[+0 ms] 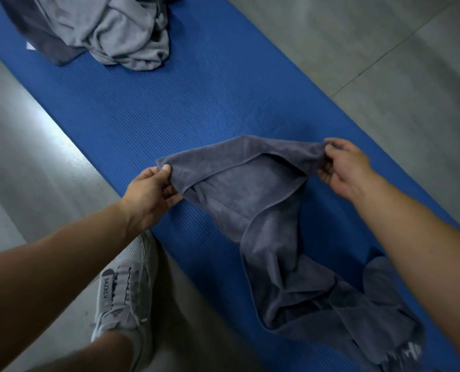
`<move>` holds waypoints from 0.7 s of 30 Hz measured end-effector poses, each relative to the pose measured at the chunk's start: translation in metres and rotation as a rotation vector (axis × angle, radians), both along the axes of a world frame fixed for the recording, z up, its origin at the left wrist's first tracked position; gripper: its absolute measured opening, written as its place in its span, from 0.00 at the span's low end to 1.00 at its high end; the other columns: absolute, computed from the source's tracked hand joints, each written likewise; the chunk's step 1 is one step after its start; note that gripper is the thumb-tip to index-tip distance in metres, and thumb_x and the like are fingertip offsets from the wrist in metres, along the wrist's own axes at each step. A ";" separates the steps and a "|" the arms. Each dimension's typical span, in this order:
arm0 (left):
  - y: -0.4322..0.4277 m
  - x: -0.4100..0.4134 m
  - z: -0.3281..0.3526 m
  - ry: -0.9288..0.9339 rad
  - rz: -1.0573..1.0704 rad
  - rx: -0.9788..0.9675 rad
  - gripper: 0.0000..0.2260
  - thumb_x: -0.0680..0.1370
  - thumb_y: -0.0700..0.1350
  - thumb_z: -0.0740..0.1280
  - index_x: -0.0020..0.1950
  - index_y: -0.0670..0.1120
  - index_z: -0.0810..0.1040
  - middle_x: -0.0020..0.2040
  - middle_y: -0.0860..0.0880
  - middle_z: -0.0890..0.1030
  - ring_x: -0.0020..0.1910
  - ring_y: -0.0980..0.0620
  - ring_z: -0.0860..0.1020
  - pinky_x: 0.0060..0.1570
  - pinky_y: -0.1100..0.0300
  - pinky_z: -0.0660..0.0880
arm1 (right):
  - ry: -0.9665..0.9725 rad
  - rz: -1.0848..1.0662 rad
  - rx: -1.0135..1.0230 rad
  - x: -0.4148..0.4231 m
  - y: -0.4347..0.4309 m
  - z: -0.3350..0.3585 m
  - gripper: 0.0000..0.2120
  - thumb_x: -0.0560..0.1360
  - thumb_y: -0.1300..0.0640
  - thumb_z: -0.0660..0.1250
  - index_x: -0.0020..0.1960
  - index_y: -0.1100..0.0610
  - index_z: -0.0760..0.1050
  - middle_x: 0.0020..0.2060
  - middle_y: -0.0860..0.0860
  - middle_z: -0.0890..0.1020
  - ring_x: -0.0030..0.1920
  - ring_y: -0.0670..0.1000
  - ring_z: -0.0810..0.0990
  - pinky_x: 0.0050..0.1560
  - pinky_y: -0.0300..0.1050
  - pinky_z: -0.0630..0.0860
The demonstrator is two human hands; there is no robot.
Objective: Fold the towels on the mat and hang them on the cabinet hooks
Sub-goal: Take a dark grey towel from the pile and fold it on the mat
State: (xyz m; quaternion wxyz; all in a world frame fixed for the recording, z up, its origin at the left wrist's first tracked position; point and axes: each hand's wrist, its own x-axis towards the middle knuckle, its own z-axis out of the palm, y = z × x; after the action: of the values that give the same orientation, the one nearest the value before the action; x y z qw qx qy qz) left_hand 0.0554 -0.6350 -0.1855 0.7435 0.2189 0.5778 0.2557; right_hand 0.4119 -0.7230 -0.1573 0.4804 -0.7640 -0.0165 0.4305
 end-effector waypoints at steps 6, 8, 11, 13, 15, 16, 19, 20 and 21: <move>-0.010 0.003 -0.010 0.209 -0.094 -0.134 0.08 0.79 0.46 0.71 0.43 0.46 0.76 0.35 0.48 0.78 0.39 0.50 0.80 0.46 0.53 0.81 | 0.130 0.071 -0.136 -0.023 -0.003 -0.024 0.08 0.79 0.51 0.69 0.57 0.51 0.77 0.49 0.48 0.84 0.47 0.48 0.83 0.45 0.47 0.78; -0.009 0.002 -0.010 0.222 -0.108 -0.141 0.09 0.79 0.46 0.72 0.42 0.46 0.76 0.35 0.48 0.78 0.38 0.50 0.80 0.47 0.53 0.81 | 0.114 0.054 -0.184 -0.028 -0.003 -0.031 0.08 0.78 0.49 0.70 0.54 0.51 0.78 0.50 0.48 0.85 0.50 0.48 0.83 0.42 0.46 0.77; -0.007 0.001 -0.009 0.159 -0.088 -0.110 0.09 0.81 0.45 0.69 0.42 0.46 0.75 0.35 0.48 0.80 0.37 0.51 0.82 0.48 0.52 0.81 | 0.085 0.021 -0.165 -0.036 -0.002 -0.037 0.04 0.81 0.51 0.66 0.50 0.51 0.77 0.49 0.49 0.84 0.48 0.48 0.82 0.44 0.47 0.79; -0.005 0.001 -0.008 0.092 -0.032 -0.088 0.08 0.83 0.45 0.66 0.45 0.46 0.74 0.39 0.47 0.82 0.39 0.50 0.83 0.45 0.53 0.82 | 0.070 -0.064 -0.088 -0.037 0.002 -0.034 0.06 0.83 0.52 0.62 0.49 0.51 0.75 0.49 0.50 0.83 0.47 0.50 0.82 0.47 0.50 0.81; -0.002 0.001 -0.007 0.038 0.012 -0.074 0.07 0.84 0.45 0.64 0.46 0.46 0.73 0.42 0.45 0.83 0.41 0.49 0.84 0.42 0.54 0.83 | 0.087 -0.166 0.034 -0.033 0.008 -0.026 0.08 0.84 0.52 0.60 0.50 0.52 0.75 0.50 0.52 0.83 0.49 0.51 0.83 0.46 0.50 0.82; -0.001 0.001 -0.007 0.023 0.029 -0.066 0.07 0.84 0.46 0.63 0.47 0.46 0.73 0.42 0.46 0.83 0.41 0.49 0.83 0.41 0.54 0.83 | 0.112 -0.187 0.094 -0.029 0.013 -0.021 0.08 0.84 0.53 0.59 0.51 0.52 0.75 0.50 0.52 0.83 0.49 0.51 0.83 0.47 0.50 0.83; 0.005 0.001 -0.007 0.038 0.069 -0.042 0.08 0.85 0.48 0.61 0.48 0.48 0.73 0.41 0.48 0.80 0.40 0.50 0.79 0.37 0.54 0.81 | 0.095 -0.040 0.170 -0.012 0.027 -0.003 0.10 0.84 0.53 0.58 0.51 0.53 0.77 0.47 0.52 0.85 0.47 0.51 0.84 0.50 0.48 0.83; 0.009 0.000 -0.008 0.071 0.086 -0.014 0.08 0.85 0.48 0.60 0.47 0.49 0.72 0.40 0.49 0.79 0.39 0.51 0.78 0.36 0.55 0.79 | 0.039 0.033 0.167 -0.007 0.033 0.003 0.10 0.84 0.53 0.59 0.49 0.53 0.78 0.45 0.51 0.85 0.46 0.49 0.85 0.49 0.47 0.83; 0.014 -0.002 -0.008 0.123 0.109 0.026 0.08 0.85 0.48 0.60 0.47 0.49 0.72 0.39 0.50 0.79 0.38 0.51 0.77 0.36 0.56 0.77 | -0.060 0.114 0.145 0.002 0.040 0.007 0.10 0.83 0.53 0.61 0.47 0.52 0.78 0.43 0.49 0.85 0.45 0.47 0.84 0.46 0.44 0.83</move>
State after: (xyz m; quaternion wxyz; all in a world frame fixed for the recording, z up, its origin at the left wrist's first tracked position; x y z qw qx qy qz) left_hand 0.0530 -0.6210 -0.1940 0.6888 0.2121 0.6299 0.2896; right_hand 0.4137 -0.6830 -0.1500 0.5083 -0.7378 -0.1053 0.4315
